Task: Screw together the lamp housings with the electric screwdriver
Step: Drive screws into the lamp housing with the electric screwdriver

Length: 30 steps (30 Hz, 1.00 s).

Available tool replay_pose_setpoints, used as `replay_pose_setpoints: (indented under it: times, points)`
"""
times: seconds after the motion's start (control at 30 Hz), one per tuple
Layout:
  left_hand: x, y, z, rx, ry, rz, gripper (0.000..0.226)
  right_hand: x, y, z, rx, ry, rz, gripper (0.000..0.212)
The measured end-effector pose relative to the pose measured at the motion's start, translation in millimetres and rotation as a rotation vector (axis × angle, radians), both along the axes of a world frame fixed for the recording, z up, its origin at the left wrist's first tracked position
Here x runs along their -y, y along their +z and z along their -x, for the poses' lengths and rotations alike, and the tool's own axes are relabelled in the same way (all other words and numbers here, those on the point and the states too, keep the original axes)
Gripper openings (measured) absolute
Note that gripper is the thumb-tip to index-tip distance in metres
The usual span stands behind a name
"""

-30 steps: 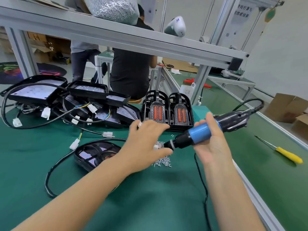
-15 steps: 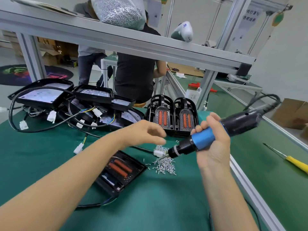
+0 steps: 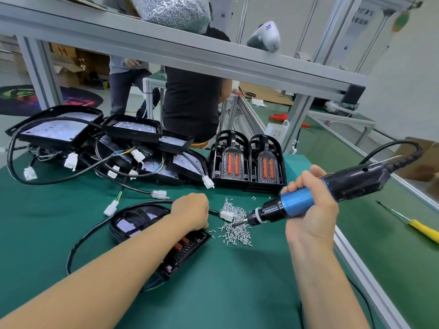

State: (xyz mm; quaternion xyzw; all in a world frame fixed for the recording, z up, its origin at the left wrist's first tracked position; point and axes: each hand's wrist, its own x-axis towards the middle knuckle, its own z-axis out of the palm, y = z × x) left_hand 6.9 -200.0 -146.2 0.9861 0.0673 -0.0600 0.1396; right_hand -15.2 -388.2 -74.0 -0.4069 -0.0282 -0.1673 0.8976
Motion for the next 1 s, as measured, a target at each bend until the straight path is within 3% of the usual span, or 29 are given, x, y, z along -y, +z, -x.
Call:
replay_pose_setpoints:
  times: [0.27,0.53,0.6,0.8,1.0]
  points:
    - [11,-5,1,0.047,-0.152,-0.155,0.025,-6,-1,3,0.011,0.012,0.023,0.021]
    - [16,9,1,-0.002,-0.297,-0.211,0.013,-10,6,5,0.022,0.015,0.010,0.021]
    - [17,9,0,-0.016,-0.282,-0.167,0.013,-10,6,6,0.021,0.015,0.008,0.020]
    - [0,-1,-8,-0.088,-0.159,0.201,0.021,-1,8,11,0.035,-0.020,0.028,0.021]
    - [6,-5,-11,0.001,-0.080,0.252,0.019,2,5,8,0.028,-0.039,0.024,0.021]
